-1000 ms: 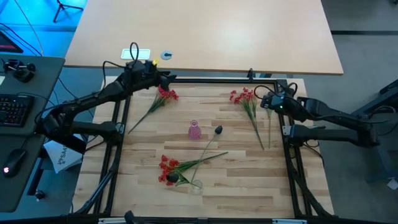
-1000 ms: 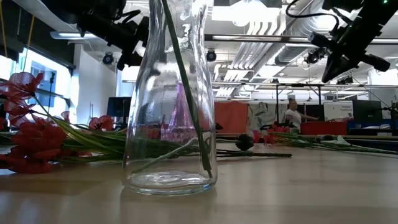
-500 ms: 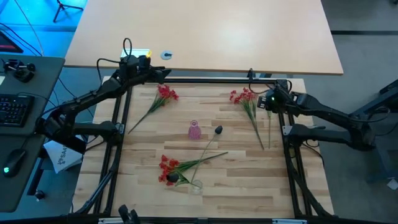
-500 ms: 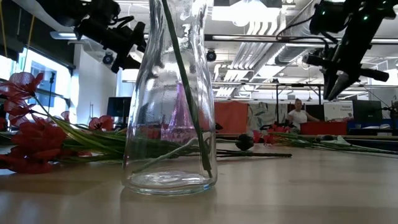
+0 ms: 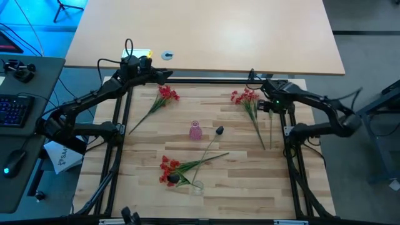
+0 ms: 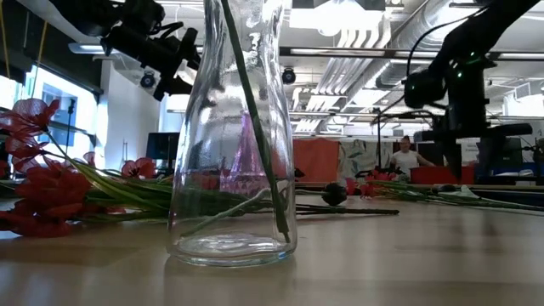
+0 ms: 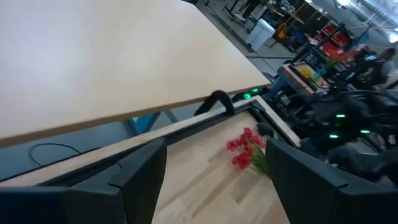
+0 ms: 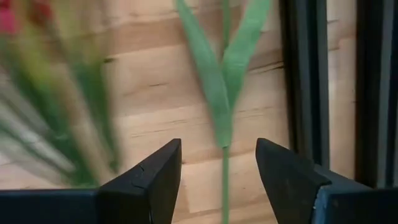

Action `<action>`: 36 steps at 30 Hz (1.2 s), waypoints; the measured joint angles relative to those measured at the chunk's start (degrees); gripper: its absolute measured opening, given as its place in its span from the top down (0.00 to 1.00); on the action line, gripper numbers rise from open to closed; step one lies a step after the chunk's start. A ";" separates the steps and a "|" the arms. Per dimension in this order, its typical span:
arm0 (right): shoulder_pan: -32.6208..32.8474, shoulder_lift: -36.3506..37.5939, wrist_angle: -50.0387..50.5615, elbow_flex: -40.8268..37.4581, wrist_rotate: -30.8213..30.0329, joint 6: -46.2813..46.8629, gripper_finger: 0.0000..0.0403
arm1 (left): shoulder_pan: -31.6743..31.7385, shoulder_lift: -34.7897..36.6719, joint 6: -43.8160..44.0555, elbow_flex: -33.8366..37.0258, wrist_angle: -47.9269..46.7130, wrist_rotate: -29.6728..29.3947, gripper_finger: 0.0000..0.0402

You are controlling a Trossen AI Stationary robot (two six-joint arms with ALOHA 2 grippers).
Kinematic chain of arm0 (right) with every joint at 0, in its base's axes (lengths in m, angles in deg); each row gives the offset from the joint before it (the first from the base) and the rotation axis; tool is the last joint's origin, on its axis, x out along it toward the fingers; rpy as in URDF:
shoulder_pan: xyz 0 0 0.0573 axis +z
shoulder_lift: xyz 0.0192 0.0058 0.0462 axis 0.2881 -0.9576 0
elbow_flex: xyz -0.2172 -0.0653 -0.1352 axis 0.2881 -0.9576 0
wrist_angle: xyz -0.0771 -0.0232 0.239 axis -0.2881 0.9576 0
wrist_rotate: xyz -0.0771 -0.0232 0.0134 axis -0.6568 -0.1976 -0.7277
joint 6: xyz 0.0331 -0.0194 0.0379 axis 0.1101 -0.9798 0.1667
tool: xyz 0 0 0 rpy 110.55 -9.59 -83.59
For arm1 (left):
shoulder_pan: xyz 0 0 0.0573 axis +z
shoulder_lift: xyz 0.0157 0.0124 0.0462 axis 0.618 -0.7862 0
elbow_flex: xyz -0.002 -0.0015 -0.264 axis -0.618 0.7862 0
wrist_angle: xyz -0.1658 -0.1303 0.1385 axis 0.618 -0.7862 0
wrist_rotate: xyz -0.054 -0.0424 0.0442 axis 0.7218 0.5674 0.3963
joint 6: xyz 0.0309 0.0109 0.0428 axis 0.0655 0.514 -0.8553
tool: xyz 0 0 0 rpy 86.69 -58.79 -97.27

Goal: Sort flowers into vase by color
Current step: Put the top black flower into the transparent vase

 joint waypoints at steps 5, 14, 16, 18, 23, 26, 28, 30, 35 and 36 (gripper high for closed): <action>-0.12 -5.69 -2.94 -0.02 3.13 -2.95 0.51 | -0.56 0.00 0.03 0.00 -0.42 1.00 0.35; -2.75 -10.85 -4.25 -0.02 1.11 -4.68 0.54 | -1.25 0.00 1.38 0.00 -1.75 1.14 0.35; -2.86 -10.83 -4.38 -0.02 1.13 -4.55 0.55 | -1.25 0.00 1.47 0.00 -1.73 1.14 0.35; -3.56 -10.98 -4.49 -0.04 1.53 -5.50 0.56 | -1.25 0.00 1.49 0.00 -1.73 1.16 0.35; -6.23 -11.92 -6.76 -2.59 5.64 -8.97 0.61 | -1.24 0.00 1.49 0.00 -1.71 1.20 0.35; -7.41 -11.81 -8.26 -3.95 7.28 -10.60 0.64 | -1.22 0.00 1.51 0.00 -1.68 2.51 0.35; -7.69 -11.77 -8.48 -4.11 7.60 -12.24 0.67 | -1.20 0.00 1.51 0.00 -1.32 6.35 0.35; -7.67 -11.65 -8.75 -4.09 7.53 -14.25 0.72 | -1.20 0.02 1.53 0.00 0.17 11.82 0.35; -7.50 -9.13 -9.93 -3.28 7.79 -19.08 0.96 | -0.77 0.52 6.02 0.00 9.27 24.29 0.35; -7.29 -8.16 -9.77 -3.08 7.72 -19.88 0.97 | -0.40 1.04 7.35 0.00 12.20 26.30 0.35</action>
